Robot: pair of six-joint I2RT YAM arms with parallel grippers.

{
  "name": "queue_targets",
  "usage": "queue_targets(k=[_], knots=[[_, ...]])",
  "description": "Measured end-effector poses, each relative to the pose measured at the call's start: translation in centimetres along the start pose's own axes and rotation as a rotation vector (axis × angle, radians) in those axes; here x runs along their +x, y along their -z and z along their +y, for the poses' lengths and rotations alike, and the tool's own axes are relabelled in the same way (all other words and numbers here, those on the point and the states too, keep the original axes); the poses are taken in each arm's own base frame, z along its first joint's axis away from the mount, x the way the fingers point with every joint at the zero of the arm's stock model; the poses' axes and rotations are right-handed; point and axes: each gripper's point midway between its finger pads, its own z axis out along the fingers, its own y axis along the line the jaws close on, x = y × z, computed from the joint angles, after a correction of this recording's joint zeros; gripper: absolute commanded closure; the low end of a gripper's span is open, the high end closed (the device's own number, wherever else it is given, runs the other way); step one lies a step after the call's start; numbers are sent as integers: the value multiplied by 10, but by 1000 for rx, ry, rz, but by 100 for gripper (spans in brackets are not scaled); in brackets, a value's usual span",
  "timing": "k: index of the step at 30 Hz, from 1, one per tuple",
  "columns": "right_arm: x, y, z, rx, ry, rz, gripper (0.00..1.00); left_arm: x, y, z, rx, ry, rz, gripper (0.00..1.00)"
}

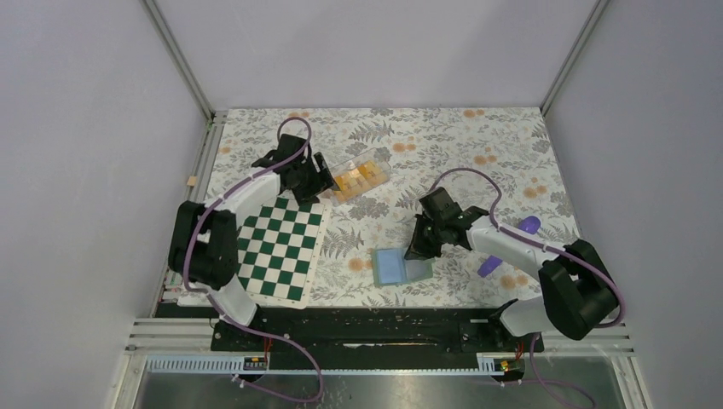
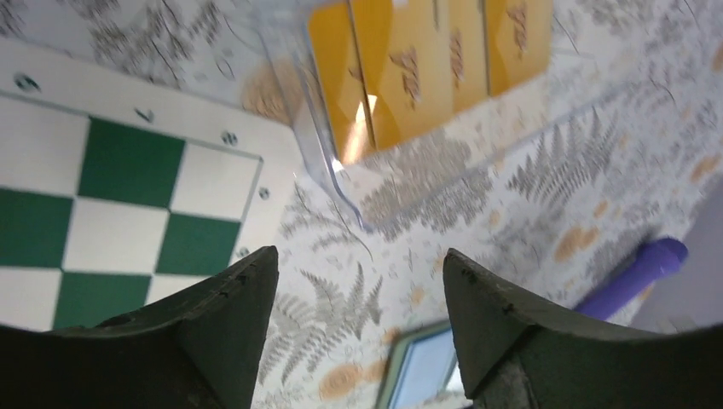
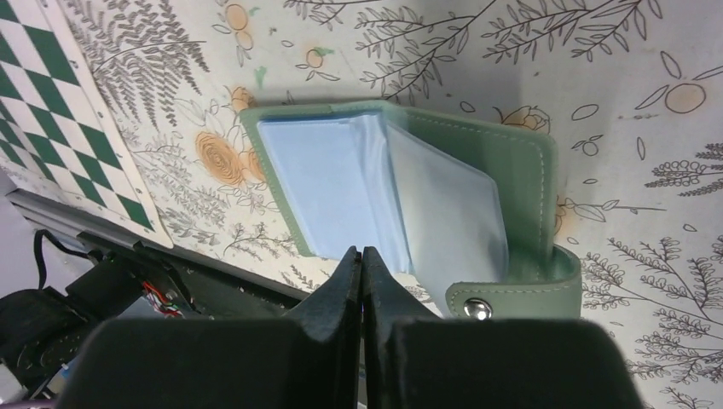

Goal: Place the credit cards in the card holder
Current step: Move the storage box to the center of the board.

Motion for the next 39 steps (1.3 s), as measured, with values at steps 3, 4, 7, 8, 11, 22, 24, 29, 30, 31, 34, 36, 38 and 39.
queue_targets(k=[3, 4, 7, 8, 11, 22, 24, 29, 30, 31, 34, 36, 38, 39], knots=[[0, 6, 6, -29, 10, -4, 96, -18, -20, 8, -57, 3, -2, 41], [0, 8, 8, -39, 14, -4, 95, -21, -26, 10, -69, 2, 0, 43], [-1, 17, 14, -70, 29, -21, 86, -26, -42, 14, -96, -17, 18, 50], [-3, 21, 17, -82, 33, -31, 84, -26, -46, 16, -103, -22, 24, 53], [-11, 38, 25, -122, 45, -76, 81, -24, -58, 22, -121, -44, 50, 63], [-45, 76, 26, -132, 69, -177, 80, 1, -68, 7, -111, -228, 124, 98], [-45, 78, 23, -118, 78, -174, 80, 15, -66, 1, -106, -272, 153, 98], [-46, 77, 15, -76, 99, -170, 79, 45, -59, -4, -92, -315, 184, 97], [-47, 75, 14, -68, 102, -167, 78, 50, -55, -1, -98, -315, 192, 95], [-47, 73, 12, -59, 105, -164, 77, 53, -54, 0, -100, -317, 195, 94], [-50, 68, 7, -27, 112, -152, 72, 59, -48, 5, -115, -318, 195, 88], [-52, 64, 3, -6, 119, -142, 65, 59, -45, 8, -131, -321, 188, 77], [-55, 62, 1, 8, 120, -140, 59, 56, -42, 9, -138, -330, 178, 64], [-57, 61, 0, 14, 122, -140, 56, 55, -41, 8, -139, -337, 170, 60]])
